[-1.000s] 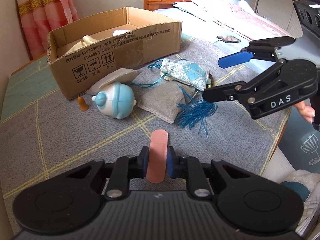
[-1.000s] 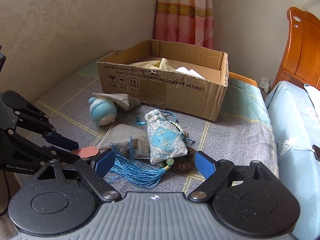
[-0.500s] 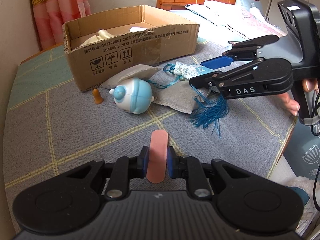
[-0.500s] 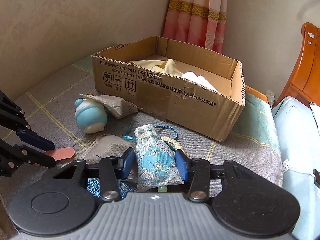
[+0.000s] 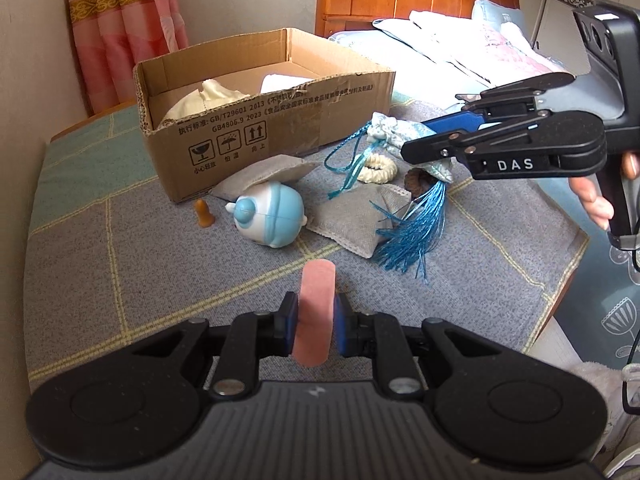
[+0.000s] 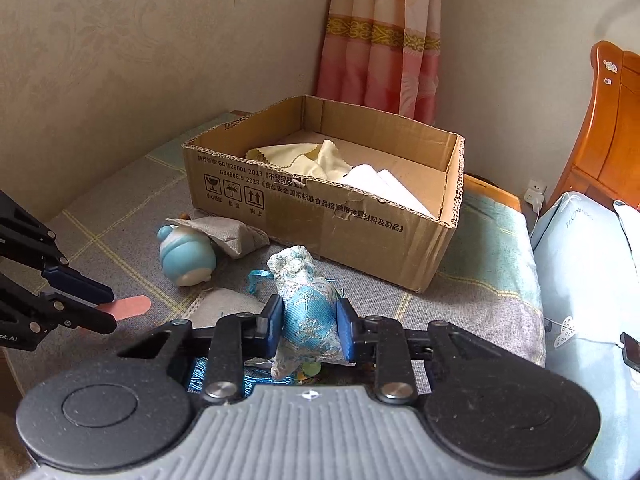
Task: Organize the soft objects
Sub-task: 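Carry the bandage and pouch into the box and open both grippers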
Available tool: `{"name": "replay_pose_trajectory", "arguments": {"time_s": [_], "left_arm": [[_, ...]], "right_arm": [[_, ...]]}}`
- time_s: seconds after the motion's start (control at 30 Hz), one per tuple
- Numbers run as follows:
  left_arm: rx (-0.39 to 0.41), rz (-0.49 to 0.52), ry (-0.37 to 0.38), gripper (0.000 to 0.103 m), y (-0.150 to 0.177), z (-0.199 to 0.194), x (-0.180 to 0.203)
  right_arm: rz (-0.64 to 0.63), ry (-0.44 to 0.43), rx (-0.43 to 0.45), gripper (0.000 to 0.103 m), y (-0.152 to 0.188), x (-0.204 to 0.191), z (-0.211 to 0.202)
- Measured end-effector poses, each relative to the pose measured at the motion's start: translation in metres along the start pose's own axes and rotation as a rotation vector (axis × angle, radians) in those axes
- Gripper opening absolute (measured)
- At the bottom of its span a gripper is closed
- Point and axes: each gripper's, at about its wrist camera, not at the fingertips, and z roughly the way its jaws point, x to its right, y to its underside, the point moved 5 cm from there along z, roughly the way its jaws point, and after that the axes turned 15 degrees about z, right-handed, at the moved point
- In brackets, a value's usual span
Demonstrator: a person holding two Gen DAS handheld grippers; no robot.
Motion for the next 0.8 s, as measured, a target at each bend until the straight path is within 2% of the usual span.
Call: {"name": "replay_pose_trajectory", "arguments": {"time_s": [0.27,0.47,0.8], "left_arm": [[0.043,0.016,-0.008,0.017,-0.022,-0.022,0.002],[0.087,0.056,-0.045,0.017,-0.05,-0.031,-0.005],[0.155,0.129,-0.136,0.017,-0.125,-0.017,-0.054]], "right_arm": [[-0.006,-0.027,0.071,0.033,-0.022,0.001,-0.035],[-0.026,-0.031,0.12,0.033,-0.046,0.005,-0.051],[-0.02,-0.012,0.167,0.033,-0.091,0.019,-0.051]]}}
